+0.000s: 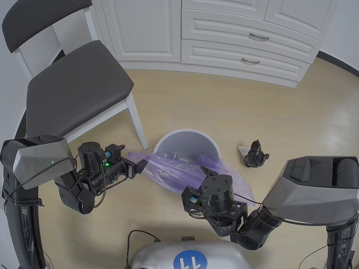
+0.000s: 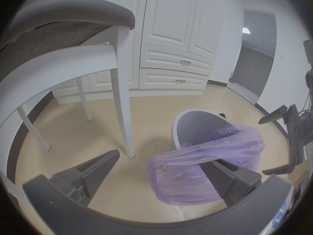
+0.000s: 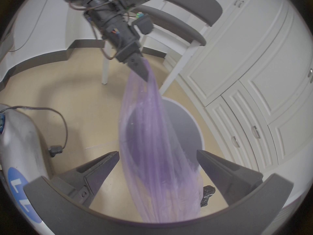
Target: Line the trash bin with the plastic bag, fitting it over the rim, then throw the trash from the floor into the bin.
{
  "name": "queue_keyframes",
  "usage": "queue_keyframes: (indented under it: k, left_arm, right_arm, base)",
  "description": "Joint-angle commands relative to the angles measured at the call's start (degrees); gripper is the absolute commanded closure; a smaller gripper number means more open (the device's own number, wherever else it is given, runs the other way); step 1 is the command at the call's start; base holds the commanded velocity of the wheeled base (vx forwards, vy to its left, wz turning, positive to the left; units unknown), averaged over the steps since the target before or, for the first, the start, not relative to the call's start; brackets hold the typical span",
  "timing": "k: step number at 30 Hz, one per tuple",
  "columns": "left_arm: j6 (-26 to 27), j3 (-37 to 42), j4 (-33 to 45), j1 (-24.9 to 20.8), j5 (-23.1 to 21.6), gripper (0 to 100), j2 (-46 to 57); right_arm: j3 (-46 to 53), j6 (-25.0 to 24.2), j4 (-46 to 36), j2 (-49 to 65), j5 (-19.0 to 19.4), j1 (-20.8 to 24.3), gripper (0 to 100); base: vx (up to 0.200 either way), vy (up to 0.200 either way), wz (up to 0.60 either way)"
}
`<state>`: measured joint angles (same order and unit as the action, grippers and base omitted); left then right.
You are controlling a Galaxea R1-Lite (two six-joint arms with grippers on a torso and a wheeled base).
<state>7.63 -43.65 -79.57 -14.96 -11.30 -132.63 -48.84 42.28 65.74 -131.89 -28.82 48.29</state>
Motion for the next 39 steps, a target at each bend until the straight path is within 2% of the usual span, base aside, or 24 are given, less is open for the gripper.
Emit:
queue_keyframes:
  k: [1,16,24,34,35,39]
  left_arm:
    - [0.10,-0.03,-0.06,-0.16,0.05,0,-0.17]
    - [0.45,0.85,-0.06,-0.07,-0.30,0,-0.08]
    - [0.45,1.03,-0.06,-0.07,-0.39,0,-0.17]
    - [0.72,1.64,-0.06,-0.16,-0.39,0,0.01]
    - [0.72,1.99,-0.06,-0.16,-0.48,0,0.18]
    - [0.89,2.52,-0.06,-0.16,-0.65,0,0.36]
  right_arm:
    - [-1.97,0.09,0.17,-1.97,-0.45,-0.56,0]
    - [-9.35,2.20,0.17,-3.02,-1.06,-5.22,0]
    - [-16.99,2.72,0.09,-3.73,-1.68,-8.74,0]
    - [-11.19,1.93,0.00,-5.13,-0.45,-5.84,0]
    - [-11.11,1.93,-0.27,-5.22,-0.27,-5.84,100]
    - [-10.84,1.49,-0.53,-5.48,0.08,-5.66,100]
  base:
    - [0.000,0.000,0.00]
    - [0.000,0.000,0.00]
    - [0.000,0.000,0.00]
    - [0.000,0.000,0.00]
    - [0.000,0.000,0.00]
    - [0.000,0.000,0.00]
